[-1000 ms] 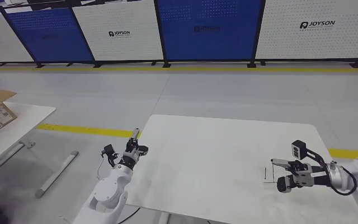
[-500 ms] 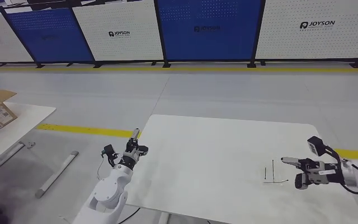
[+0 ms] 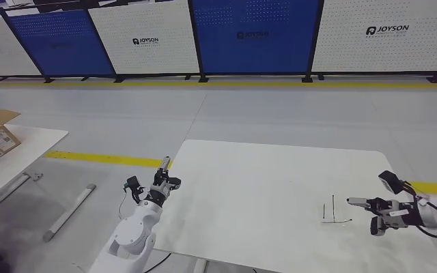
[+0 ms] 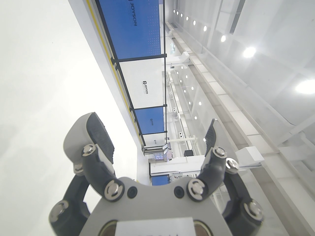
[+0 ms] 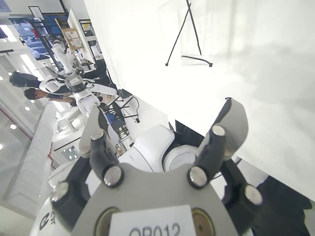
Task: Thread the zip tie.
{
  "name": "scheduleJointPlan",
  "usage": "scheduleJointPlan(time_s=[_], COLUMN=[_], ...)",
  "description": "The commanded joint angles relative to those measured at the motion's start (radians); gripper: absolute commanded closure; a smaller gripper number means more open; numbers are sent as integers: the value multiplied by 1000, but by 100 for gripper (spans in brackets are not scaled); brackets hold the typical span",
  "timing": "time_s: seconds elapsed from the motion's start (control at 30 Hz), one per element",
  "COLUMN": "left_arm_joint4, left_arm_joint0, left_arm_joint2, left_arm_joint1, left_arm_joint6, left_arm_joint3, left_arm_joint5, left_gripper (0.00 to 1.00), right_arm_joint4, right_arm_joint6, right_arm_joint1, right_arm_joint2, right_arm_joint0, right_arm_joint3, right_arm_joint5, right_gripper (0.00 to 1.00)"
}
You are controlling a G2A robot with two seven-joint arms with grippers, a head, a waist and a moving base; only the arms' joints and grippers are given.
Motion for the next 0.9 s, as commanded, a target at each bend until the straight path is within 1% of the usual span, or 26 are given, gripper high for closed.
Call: scheduleJointPlan(time_s=[0.0, 0.03, 0.13, 0.2, 0.33, 0.43, 0.87], left_arm_joint4=[0, 0, 0, 0, 0, 0, 0], left_arm_joint0=[0, 0, 0, 0, 0, 0, 0], left_arm_joint2=[0, 0, 0, 0, 0, 0, 0], left_arm_joint1=[0, 0, 0, 0, 0, 0, 0], left_arm_joint6=[0, 0, 0, 0, 0, 0, 0], left_arm_joint3=[0, 0, 0, 0, 0, 0, 0], left_arm_joint5=[0, 0, 0, 0, 0, 0, 0], left_gripper=[0, 0, 0, 0, 0, 0, 0], right_arm_joint4=[-13, -35, -82, -120, -158, -137, -137], right_arm_joint6=[-12, -29, -38, -24, 0, 0, 0], right_arm_joint1=[1, 2, 5, 4, -18, -40, -40], right_arm_joint2=[-1, -3, -7, -29, -109, -184, -184], right_arm_joint0=[-1, -3, 9, 27, 81, 131, 131], right_arm_joint3=[6, 12, 23, 34, 66, 99, 99], right_arm_joint5=[0, 0, 0, 0, 0, 0, 0], right_gripper=[0, 0, 0, 0, 0, 0, 0])
